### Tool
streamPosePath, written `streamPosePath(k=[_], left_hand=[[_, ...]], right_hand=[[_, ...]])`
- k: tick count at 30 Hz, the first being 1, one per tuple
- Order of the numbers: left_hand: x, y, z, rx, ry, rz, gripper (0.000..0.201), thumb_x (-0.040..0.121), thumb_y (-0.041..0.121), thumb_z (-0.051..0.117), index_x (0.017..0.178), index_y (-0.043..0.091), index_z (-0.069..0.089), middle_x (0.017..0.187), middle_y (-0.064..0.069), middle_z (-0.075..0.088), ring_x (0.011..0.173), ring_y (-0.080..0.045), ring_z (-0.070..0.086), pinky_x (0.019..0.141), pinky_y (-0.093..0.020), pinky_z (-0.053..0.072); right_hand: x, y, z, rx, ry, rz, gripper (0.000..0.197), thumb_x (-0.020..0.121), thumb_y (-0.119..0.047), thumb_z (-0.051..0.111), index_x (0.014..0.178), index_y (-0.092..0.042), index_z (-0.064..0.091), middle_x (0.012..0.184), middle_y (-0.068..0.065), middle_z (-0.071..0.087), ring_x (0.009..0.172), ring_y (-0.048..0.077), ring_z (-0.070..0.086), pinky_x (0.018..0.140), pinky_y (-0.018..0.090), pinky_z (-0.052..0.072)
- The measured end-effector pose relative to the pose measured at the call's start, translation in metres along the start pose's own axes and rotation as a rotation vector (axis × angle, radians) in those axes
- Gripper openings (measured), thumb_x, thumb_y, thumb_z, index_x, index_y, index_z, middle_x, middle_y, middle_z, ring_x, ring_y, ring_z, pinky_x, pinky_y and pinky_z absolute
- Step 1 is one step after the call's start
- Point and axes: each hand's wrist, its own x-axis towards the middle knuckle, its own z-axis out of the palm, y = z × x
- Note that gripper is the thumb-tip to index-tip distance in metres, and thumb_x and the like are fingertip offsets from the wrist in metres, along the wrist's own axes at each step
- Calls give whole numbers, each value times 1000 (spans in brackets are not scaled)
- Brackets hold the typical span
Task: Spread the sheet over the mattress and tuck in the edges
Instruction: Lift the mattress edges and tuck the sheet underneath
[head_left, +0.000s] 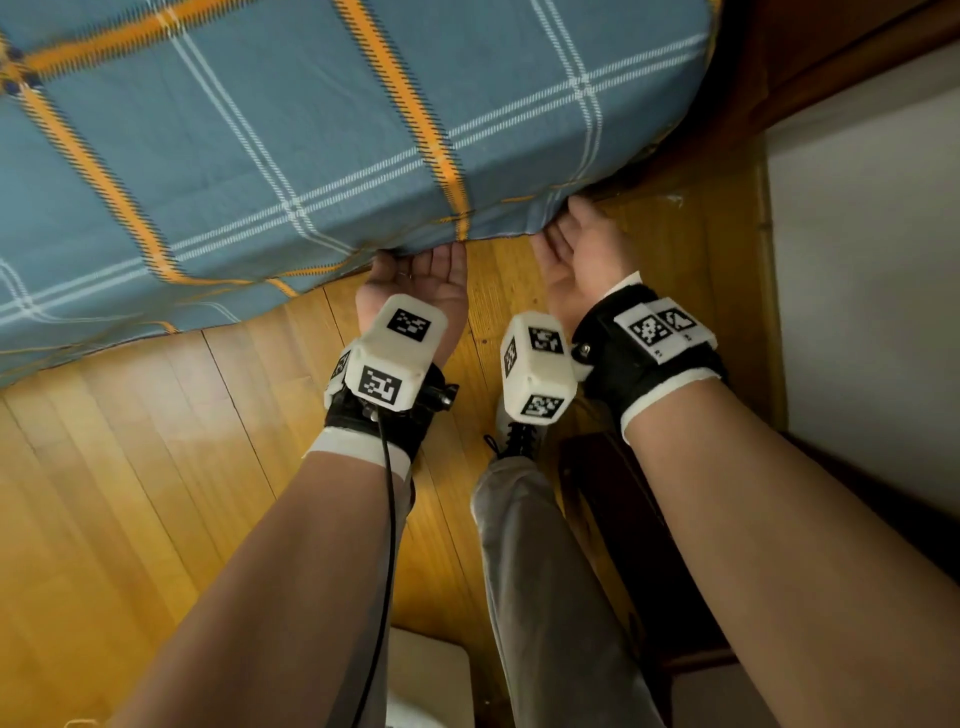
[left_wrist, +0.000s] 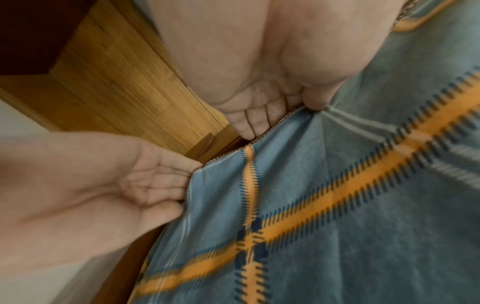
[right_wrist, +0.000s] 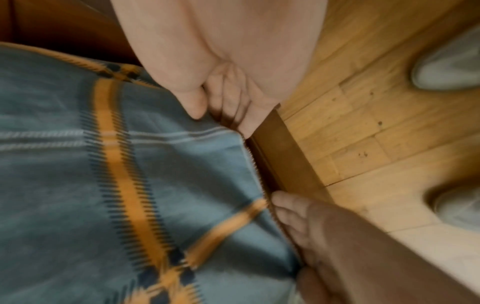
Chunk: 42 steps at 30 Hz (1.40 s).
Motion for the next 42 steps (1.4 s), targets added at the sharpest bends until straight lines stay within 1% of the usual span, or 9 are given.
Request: streamPosePath(k=[6, 12, 17, 21, 24, 26, 30, 40, 42], left_hand=[[-7, -2, 0, 140, 51, 27, 30, 100, 26, 42, 113, 7, 60, 109, -12, 70, 112, -27, 63, 104, -44, 44], [-11, 21, -7, 735, 175, -48, 46, 104, 33, 32, 109, 2, 65, 95, -12, 75, 87, -24, 73, 68, -28, 59], [-51, 34, -19, 616, 202, -180, 53, 103, 42, 29, 114, 1, 60, 109, -15, 69, 96, -29, 68, 80, -36, 55], [-120, 58, 5, 730, 224, -188, 41, 97, 44, 43, 106, 9, 61, 120, -14, 58, 97, -30, 63, 78, -39, 48], [-201, 89, 39, 815, 264, -80, 47, 97, 38, 46, 134, 8, 51, 140, -15, 48, 127, -34, 50, 83, -42, 47], [-262, 116, 57, 918, 271, -4, 47, 99, 33, 45, 139, 8, 46, 147, -14, 42, 134, -34, 43, 102, -45, 43], [-388, 181, 84, 1163, 293, 40, 47, 97, 36, 48, 135, 9, 51, 147, -12, 45, 126, -31, 50, 102, -40, 39], [-620, 379, 92, 1421, 482, 629, 42, 92, 32, 60, 124, 5, 63, 124, -17, 63, 116, -33, 59, 97, -36, 47], [-655, 421, 78, 1481, 543, 695, 43, 92, 36, 58, 123, 7, 64, 119, -16, 65, 113, -31, 59, 94, -35, 46]], right_hand=[[19, 5, 4, -85, -43, 85, 25, 97, -19, 55, 115, -4, 62, 118, 12, 68, 113, 20, 64, 94, 31, 54], [12, -14, 0, -642, -10, 222, 50, 106, -32, 33, 140, 2, 44, 146, 21, 43, 138, 36, 37, 98, 30, 50], [-22, -10, -14, -1000, 49, 194, 35, 99, -35, 49, 121, -11, 61, 129, 7, 63, 123, 26, 57, 108, 40, 43], [-77, -13, -13, -1175, -38, 162, 54, 69, -62, 60, 106, -23, 65, 121, -4, 65, 103, 17, 61, 91, 36, 47], [-160, -29, 15, -1247, -70, 75, 32, 81, -42, 69, 103, -20, 61, 113, 3, 65, 91, 20, 59, 71, 29, 45], [-239, -42, 45, -1363, -96, -7, 41, 84, -36, 69, 117, -15, 57, 113, 2, 57, 100, 22, 56, 84, 33, 45], [-361, -52, 113, -1519, -205, -178, 52, 87, -29, 67, 128, 0, 56, 128, 11, 58, 119, 28, 55, 101, 38, 41], [-596, 54, 288, -1829, -688, -478, 42, 88, -34, 65, 115, -2, 60, 93, 19, 62, 87, 27, 60, 69, 29, 40], [-629, 90, 319, -1861, -783, -547, 53, 88, -31, 67, 132, -4, 54, 119, 18, 64, 111, 31, 59, 86, 31, 43]])
